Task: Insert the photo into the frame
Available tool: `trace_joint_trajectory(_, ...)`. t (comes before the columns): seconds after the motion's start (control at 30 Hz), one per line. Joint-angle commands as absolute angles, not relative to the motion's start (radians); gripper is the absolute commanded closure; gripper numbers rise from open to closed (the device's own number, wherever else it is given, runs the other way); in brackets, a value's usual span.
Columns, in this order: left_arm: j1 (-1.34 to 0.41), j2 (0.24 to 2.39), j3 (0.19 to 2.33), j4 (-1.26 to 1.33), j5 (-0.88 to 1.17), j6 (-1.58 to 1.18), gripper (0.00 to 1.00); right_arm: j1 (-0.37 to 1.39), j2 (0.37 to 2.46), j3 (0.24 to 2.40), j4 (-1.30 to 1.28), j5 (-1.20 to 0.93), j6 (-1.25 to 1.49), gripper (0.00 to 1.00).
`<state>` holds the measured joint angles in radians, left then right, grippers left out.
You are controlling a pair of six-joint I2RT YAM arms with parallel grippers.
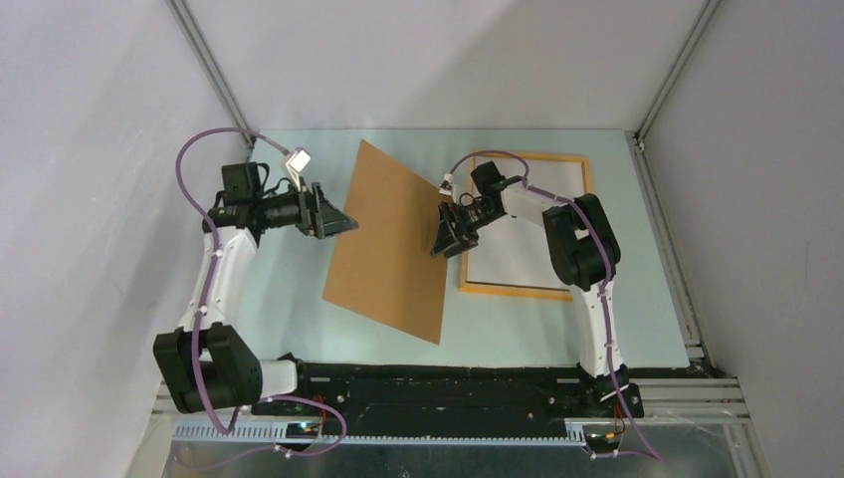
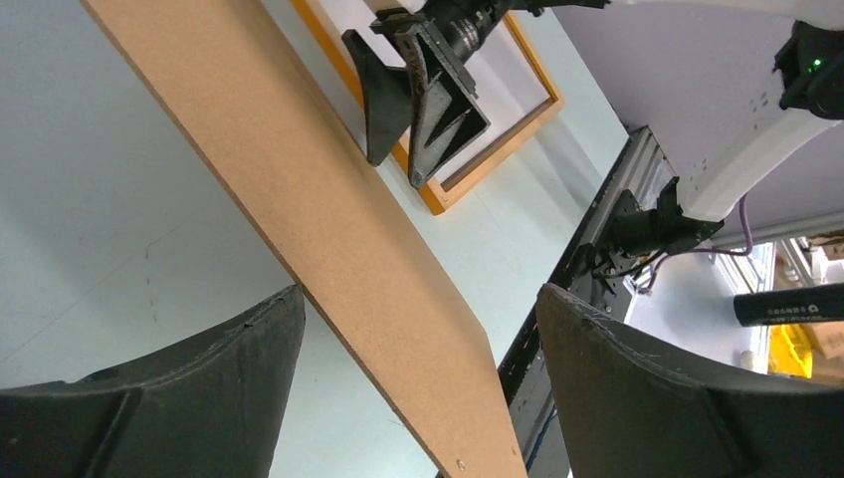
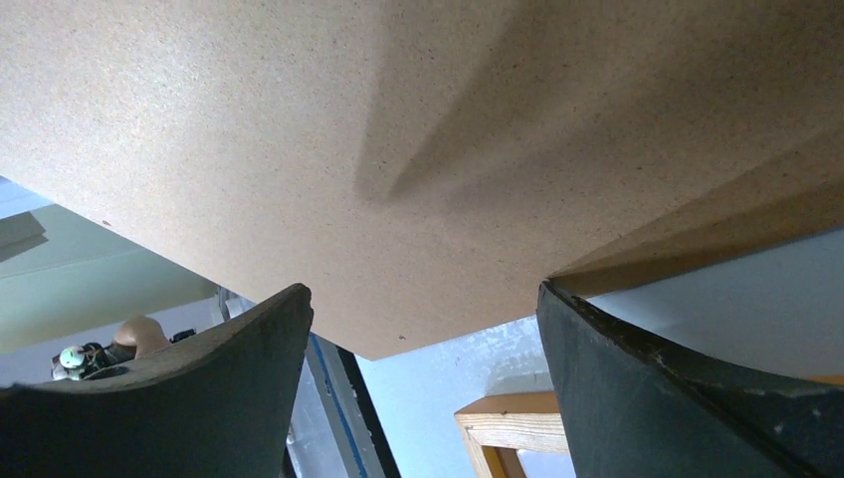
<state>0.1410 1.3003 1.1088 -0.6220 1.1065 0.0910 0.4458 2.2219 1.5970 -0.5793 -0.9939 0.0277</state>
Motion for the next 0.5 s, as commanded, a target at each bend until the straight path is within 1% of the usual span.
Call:
trace_joint_trajectory(0.0, 0.077, 1.255, 1.095, -0.685, 1.162, 0.102, 0.1, 0.438, 2.262, 1.589, -0.528, -1.038, -0.088, 0.13)
trace_joint_trajectory(0.2, 0.025, 1.247, 1.116, -0.685, 1.141, 0.112, 0.08, 0.425, 2.279, 1.585, -0.555, -1.134, -0.153, 0.13)
trace_joint_trajectory(0.47, -0.065, 1.272, 1.184, -0.685, 1.123, 0.098, 0.06, 0.416, 2.298, 1.604, -0.599, -1.171, -0.196, 0.13)
